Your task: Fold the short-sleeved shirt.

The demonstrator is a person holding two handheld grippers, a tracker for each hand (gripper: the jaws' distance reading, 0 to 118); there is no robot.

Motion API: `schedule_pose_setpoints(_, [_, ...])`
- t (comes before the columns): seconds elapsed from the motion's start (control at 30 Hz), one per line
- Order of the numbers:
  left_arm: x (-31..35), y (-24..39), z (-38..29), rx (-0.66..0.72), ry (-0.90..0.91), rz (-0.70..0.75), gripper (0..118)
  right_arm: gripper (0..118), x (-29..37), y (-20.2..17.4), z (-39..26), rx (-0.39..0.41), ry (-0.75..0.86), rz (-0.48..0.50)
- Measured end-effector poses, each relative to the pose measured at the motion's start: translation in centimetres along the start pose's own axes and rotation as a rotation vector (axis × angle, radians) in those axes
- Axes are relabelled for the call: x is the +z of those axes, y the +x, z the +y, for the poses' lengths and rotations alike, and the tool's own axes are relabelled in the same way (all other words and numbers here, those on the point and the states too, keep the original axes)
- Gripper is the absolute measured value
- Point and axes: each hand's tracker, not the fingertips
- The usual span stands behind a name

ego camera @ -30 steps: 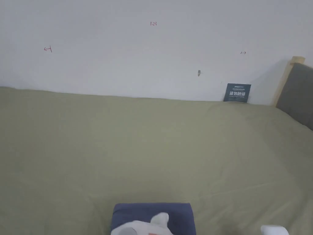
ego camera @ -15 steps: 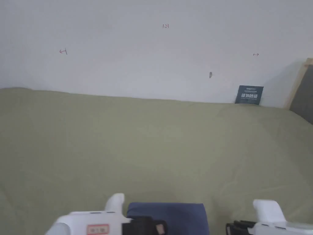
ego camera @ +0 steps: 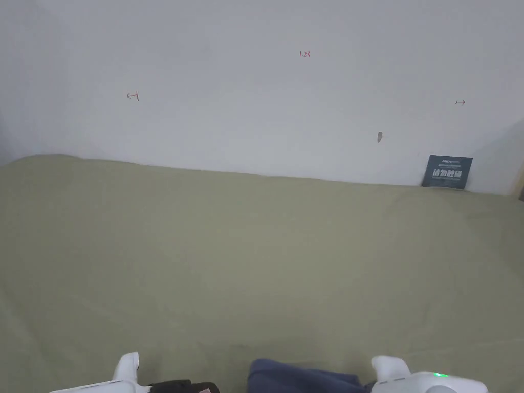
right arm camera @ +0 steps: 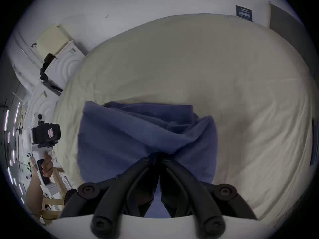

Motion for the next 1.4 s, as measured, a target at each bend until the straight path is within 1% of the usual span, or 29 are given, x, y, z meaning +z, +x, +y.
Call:
schedule_pose_setpoints(0.03, [-0.3, -0.4, 0.2, 0.011, -0.009, -0.013, 1, 7, 0.1, 0.1, -0.3, -0.005, 0.016, 0.011])
schedule_pose_setpoints(0.07, [-0.8, -1.2, 0.4, 0.031, -0.019, -0.037, 7, 7, 0.3, 0.0, -0.4, -0.008, 0.023, 0.018])
schedule_pose_setpoints(0.1, [-1.3, -1.7, 0.7, 0.044, -0.029, -0.049, 36, 7, 0.4, -0.1, -0.3, -0.005, 0.024, 0.016])
schedule_pose_setpoints(0.13, [-1.9, -2.1, 1.0, 0.053, -0.040, -0.054, 71, 7, 0.3, -0.1, -0.3, -0.001, 0.026, 0.014])
schedule_pose_setpoints(0.17, [-2.8, -2.4, 1.2, 0.070, -0.068, -0.062, 103, 7, 0.4, -0.2, -0.3, 0.006, 0.027, 0.011])
schedule_pose_setpoints(0.2, [-3.8, -3.3, 1.5, 0.090, -0.108, -0.072, 117, 7, 0.4, -0.3, -0.2, 0.017, 0.025, 0.008])
schedule_pose_setpoints(0.27, [-5.1, -4.1, 1.6, 0.100, -0.129, -0.146, 116, 7, 0.4, -0.3, -0.2, 0.028, 0.025, 0.007])
schedule_pose_setpoints(0.33, [-6.6, -4.0, 1.1, 0.092, -0.137, -0.139, 116, 7, 0.4, -0.1, -0.1, 0.027, 0.022, 0.013])
schedule_pose_setpoints(0.4, [-8.2, -3.6, 1.3, 0.049, -0.157, -0.171, 116, 7, 0.3, 0.0, 0.0, 0.028, 0.021, 0.019])
schedule_pose_setpoints(0.47, [-9.8, -2.7, 1.0, 0.055, -0.200, -0.159, 114, 7, 0.4, 0.0, 0.0, 0.030, 0.020, 0.022])
schedule_pose_setpoints(0.5, [-10.6, -2.4, 1.0, 0.060, -0.249, -0.152, 104, 7, 0.4, 0.0, 0.0, 0.033, 0.022, 0.022])
schedule_pose_setpoints(0.53, [-11.2, -1.9, 0.9, 0.024, -0.258, -0.124, 87, 7, 0.4, 0.0, 0.0, 0.038, 0.023, 0.020])
schedule_pose_setpoints(0.57, [-11.5, -1.6, 0.9, -0.006, -0.258, -0.066, 58, 7, 0.4, 0.0, -0.1, 0.038, 0.025, 0.017])
schedule_pose_setpoints(0.6, [-11.6, -1.0, 0.6, -0.045, -0.274, 0.014, 20, 7, 0.4, 0.0, -0.1, 0.036, 0.028, 0.014])
schedule_pose_setpoints(0.67, [-11.7, -1.6, 0.4, -0.121, -0.286, 0.152, 20, 7, 0.4, -0.1, -0.1, 0.038, 0.032, 0.012])
schedule_pose_setpoints(0.73, [-10.7, -2.4, 0.3, 0.033, -0.266, -0.005, 20, 7, 0.3, -0.3, -0.1, 0.034, 0.034, 0.011])
schedule_pose_setpoints(0.77, [-10.6, -2.0, 0.1, 0.033, -0.251, -0.010, 20, 7, 0.4, -0.4, -0.1, 0.033, 0.037, 0.012])
schedule_pose_setpoints(0.83, [-10.7, -1.4, -0.1, -0.038, -0.256, 0.032, 20, 7, 0.3, -0.8, 0.0, 0.030, 0.037, -0.002])
schedule_pose_setpoints(0.93, [-10.1, -1.0, 0.8, -0.027, -0.263, 0.015, 20, 7, 0.6, -2.4, 0.0, 0.051, 0.053, -0.055])
schedule_pose_setpoints(0.97, [-9.7, -0.9, 1.2, -0.032, -0.264, 0.011, 19, 7, 0.8, -3.3, 0.0, 0.064, 0.070, -0.076])
schedule_pose_setpoints(1.03, [-8.6, -0.6, 2.3, -0.041, -0.264, 0.006, 19, 7, 0.8, -5.3, 0.1, 0.063, 0.095, -0.097])
schedule_pose_setpoints(1.17, [-4.0, -1.0, 5.7, -0.087, -0.247, 0.043, 19, 7, 0.0, -11.3, 0.8, 0.059, 0.161, -0.088])
schedule_pose_setpoints(1.23, [-0.6, -1.5, 7.7, -0.104, -0.239, 0.096, 19, 7, -1.1, -15.2, 1.3, 0.068, 0.210, -0.084])
schedule_pose_setpoints(1.33, [6.1, -2.3, 11.1, -0.153, -0.220, 0.159, 19, 7, -3.6, -21.7, 2.1, 0.018, 0.242, -0.069])
schedule_pose_setpoints(1.4, [11.3, -3.2, 13.5, -0.173, -0.187, 0.215, 19, 7, -6.1, -26.7, 2.6, 0.024, 0.241, -0.062])
